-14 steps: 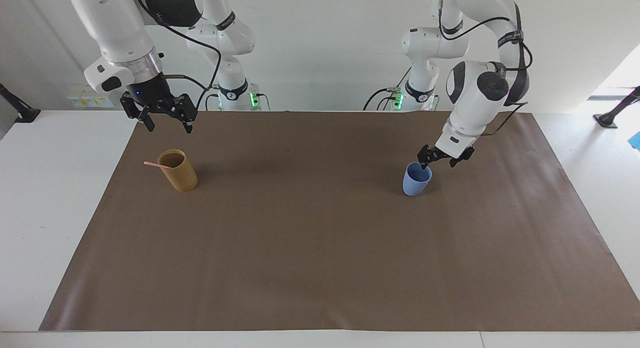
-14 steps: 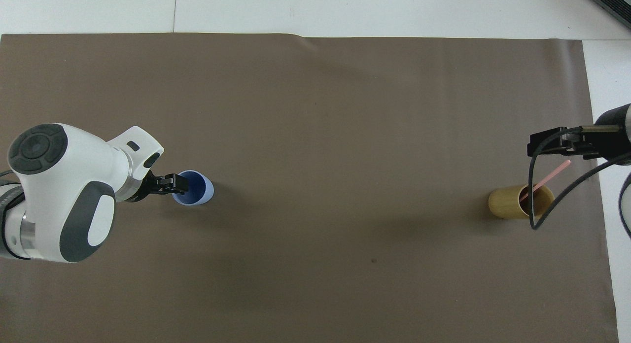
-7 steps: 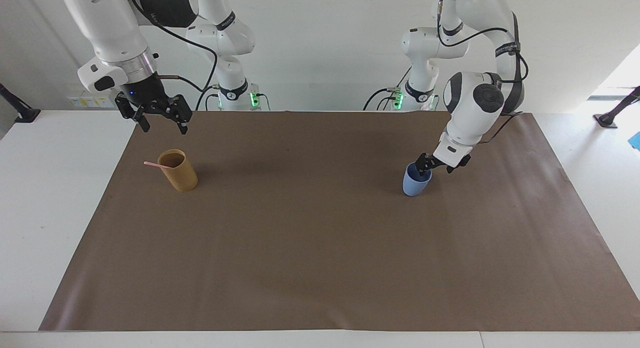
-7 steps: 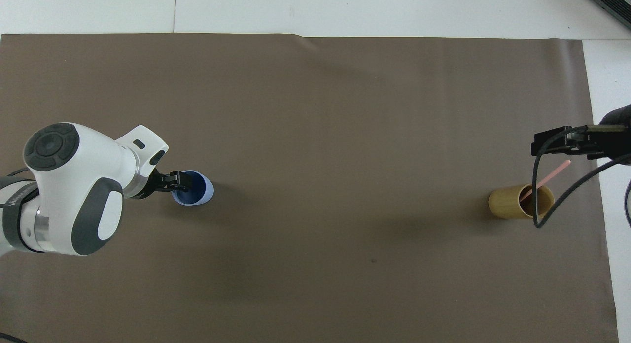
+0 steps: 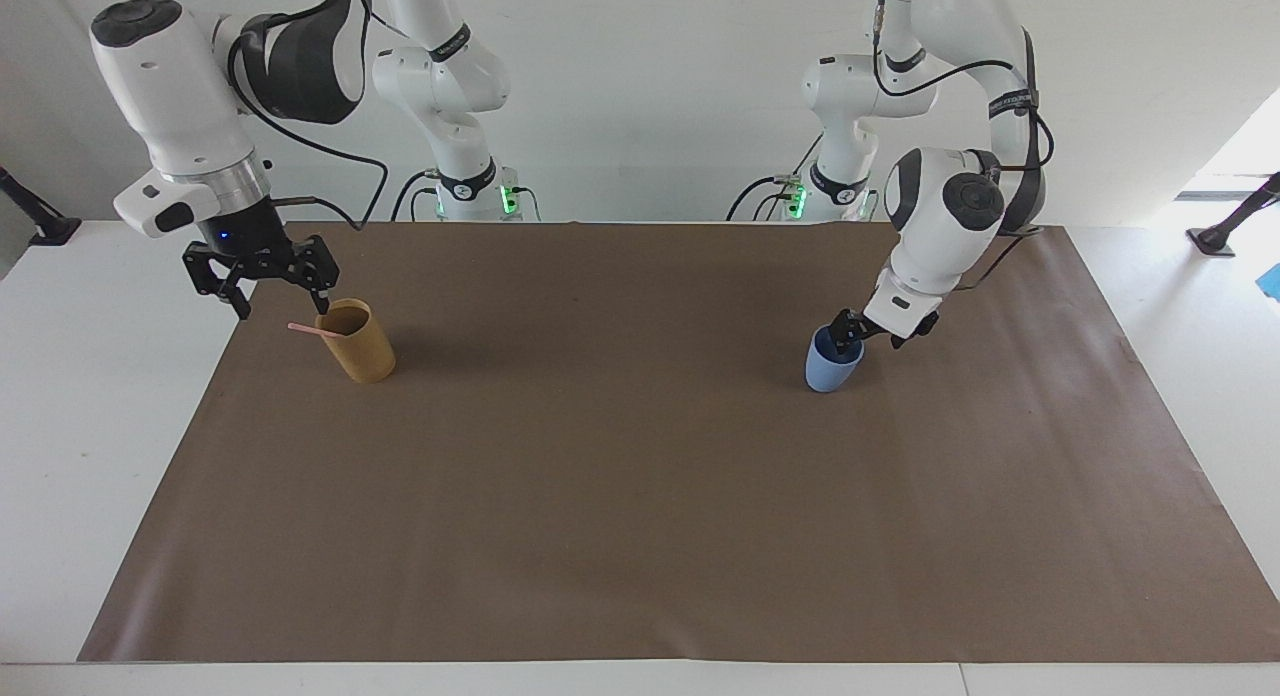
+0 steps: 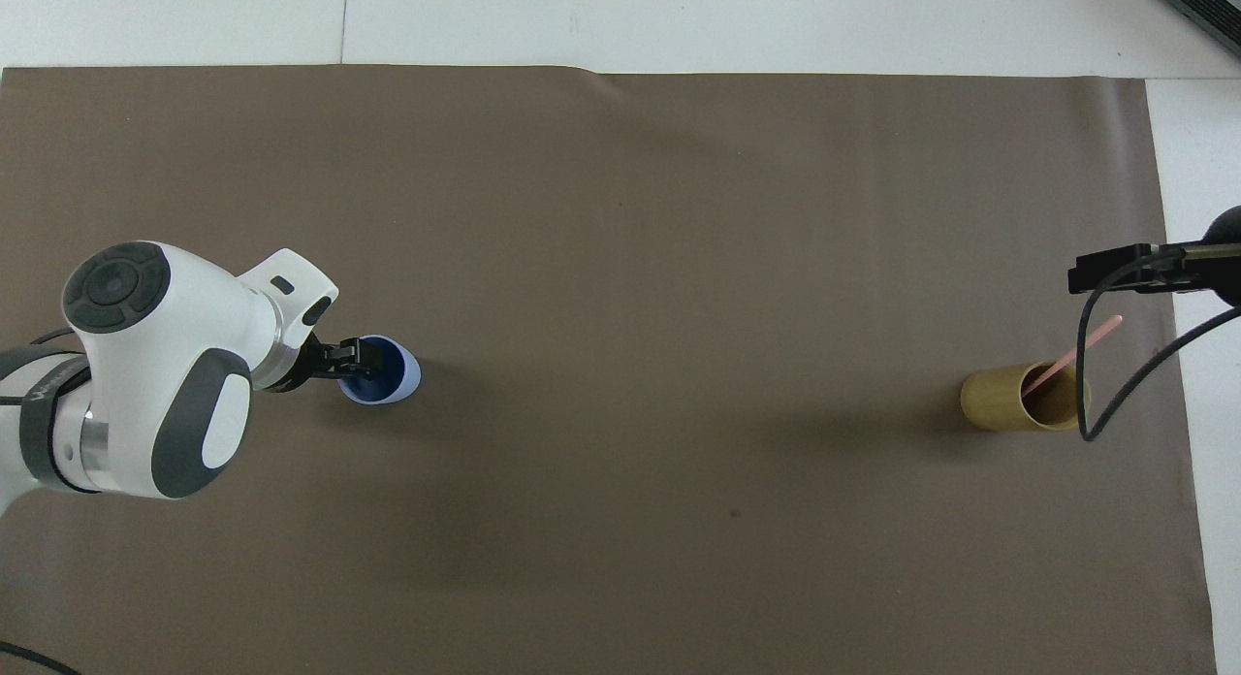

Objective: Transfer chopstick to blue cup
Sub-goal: 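Move the right gripper down onto the pink chopstick in the tan cup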

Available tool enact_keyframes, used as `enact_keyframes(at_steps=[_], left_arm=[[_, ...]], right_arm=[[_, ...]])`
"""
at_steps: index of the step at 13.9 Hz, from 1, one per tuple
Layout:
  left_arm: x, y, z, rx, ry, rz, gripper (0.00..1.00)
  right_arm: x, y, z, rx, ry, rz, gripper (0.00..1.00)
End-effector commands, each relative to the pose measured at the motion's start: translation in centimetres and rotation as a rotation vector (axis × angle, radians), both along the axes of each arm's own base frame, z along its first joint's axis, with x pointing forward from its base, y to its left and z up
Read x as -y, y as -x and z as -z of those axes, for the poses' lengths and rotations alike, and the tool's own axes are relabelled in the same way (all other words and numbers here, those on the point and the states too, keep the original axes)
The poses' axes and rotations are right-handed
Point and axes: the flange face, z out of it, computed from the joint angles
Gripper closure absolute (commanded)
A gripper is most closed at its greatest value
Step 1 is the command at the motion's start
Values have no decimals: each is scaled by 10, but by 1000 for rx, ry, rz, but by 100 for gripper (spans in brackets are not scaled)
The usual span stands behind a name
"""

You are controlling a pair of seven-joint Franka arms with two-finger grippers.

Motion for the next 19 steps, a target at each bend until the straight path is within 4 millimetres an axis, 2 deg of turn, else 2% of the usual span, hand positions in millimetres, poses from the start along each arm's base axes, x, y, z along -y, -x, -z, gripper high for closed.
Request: enact_keyframes(at_steps=[1, 2, 3, 4, 5, 6, 7, 8, 10, 11, 14, 15, 16, 17, 19], left_arm=[[3, 4, 3, 15, 12, -6, 43], [3, 4, 3, 13, 12, 2, 74], [3, 4, 3, 12, 12, 2, 94], [4, 4, 4, 10, 12, 2, 100], [5, 5, 3, 10, 11, -3, 100], [10, 4, 2, 14, 13, 5, 100], [16, 3, -1, 20, 14, 12, 100], [16, 1, -2, 22, 15, 11, 100], [18, -7, -11, 26, 17, 9, 100], [18, -9, -18, 26, 17, 11, 100], [23, -23, -66, 10, 17, 18, 100], [28, -26, -77, 17, 20, 27, 100], [39, -24, -81, 20, 20, 42, 100], [58, -19, -83, 25, 22, 65, 100], [95, -12, -89, 42, 27, 67, 100]], right_arm=[[8, 7, 25, -5, -21, -10, 0], [10, 10, 34, -25, -25, -4, 0], [18, 15, 43, -42, -30, 15, 0], [21, 18, 49, -54, -33, 22, 0], [21, 20, 52, -63, -38, 26, 0], [20, 22, 55, -65, -58, 34, 11], [20, 22, 54, -65, -73, 40, 33], [21, 24, 53, -71, -77, 44, 48], [26, 30, 56, -98, -84, 56, 49], [27, 32, 57, -106, -86, 57, 57], [32, 35, 58, -118, -116, 79, 65], [31, 40, 58, -142, -143, 88, 71], [34, 42, 59, -155, -152, 96, 81], [35, 42, 58, -151, -151, 98, 88], [37, 37, 56, -115, -145, 101, 89]])
